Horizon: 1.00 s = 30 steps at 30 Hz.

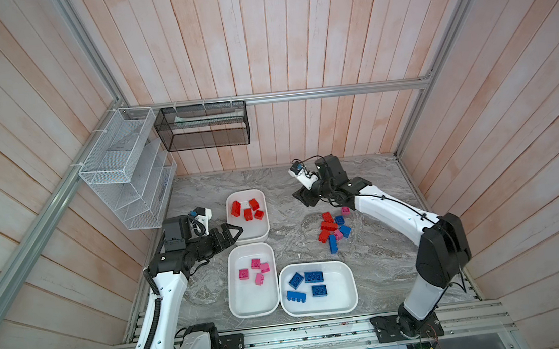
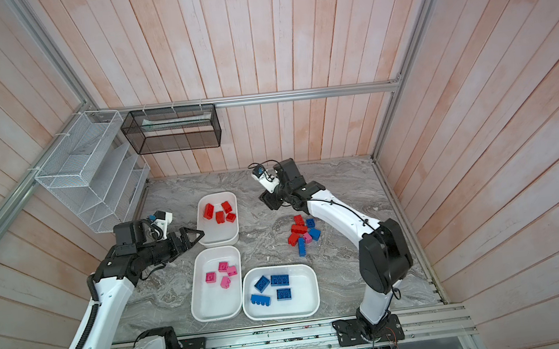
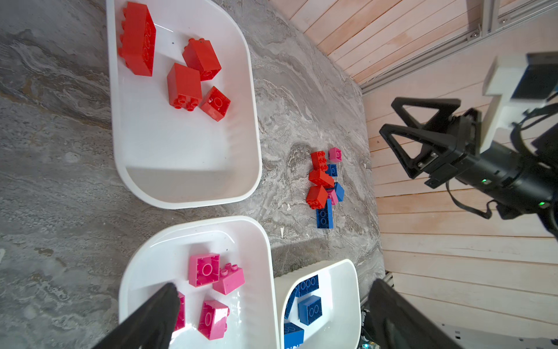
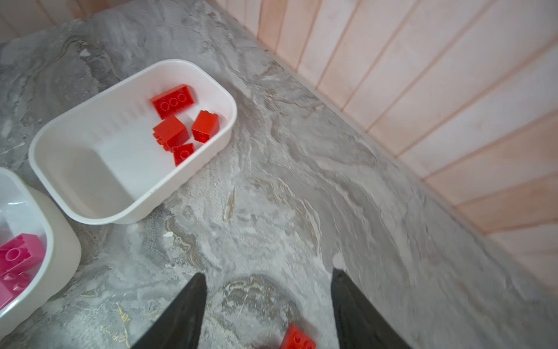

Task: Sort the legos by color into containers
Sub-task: 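Lower the right gripper to the pile and grasp a red brick, then carry the red brick to the farthest tub and release it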

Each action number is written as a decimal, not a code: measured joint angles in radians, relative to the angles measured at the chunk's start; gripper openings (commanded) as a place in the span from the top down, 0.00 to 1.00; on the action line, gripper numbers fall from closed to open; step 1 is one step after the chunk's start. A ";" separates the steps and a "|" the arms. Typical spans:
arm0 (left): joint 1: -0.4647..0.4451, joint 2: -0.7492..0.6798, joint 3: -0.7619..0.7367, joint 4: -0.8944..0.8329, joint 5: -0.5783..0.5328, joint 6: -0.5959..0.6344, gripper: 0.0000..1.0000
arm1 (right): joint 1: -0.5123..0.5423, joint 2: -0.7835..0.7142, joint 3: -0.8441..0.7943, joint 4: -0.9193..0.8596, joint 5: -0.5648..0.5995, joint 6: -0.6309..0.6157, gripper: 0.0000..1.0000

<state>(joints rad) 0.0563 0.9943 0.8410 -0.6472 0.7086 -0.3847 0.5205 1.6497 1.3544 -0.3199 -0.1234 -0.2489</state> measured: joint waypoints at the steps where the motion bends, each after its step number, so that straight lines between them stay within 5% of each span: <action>1: 0.000 0.000 -0.005 0.005 0.003 -0.001 0.00 | -0.019 -0.027 -0.042 -0.011 0.017 0.029 0.34; 8: 0.000 0.000 -0.031 0.027 0.020 -0.005 0.00 | -0.076 -0.073 -0.226 -0.044 0.087 0.250 0.33; 15: 0.000 0.000 -0.039 0.036 0.021 -0.005 0.00 | -0.100 0.106 -0.162 -0.032 0.123 0.424 0.36; 30: 0.000 0.000 -0.039 0.034 0.021 0.000 0.00 | -0.119 0.280 -0.122 -0.007 0.130 0.494 0.55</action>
<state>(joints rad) 0.0563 0.9947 0.8017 -0.6128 0.7296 -0.3851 0.4011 1.9301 1.2320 -0.3267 0.0067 0.2455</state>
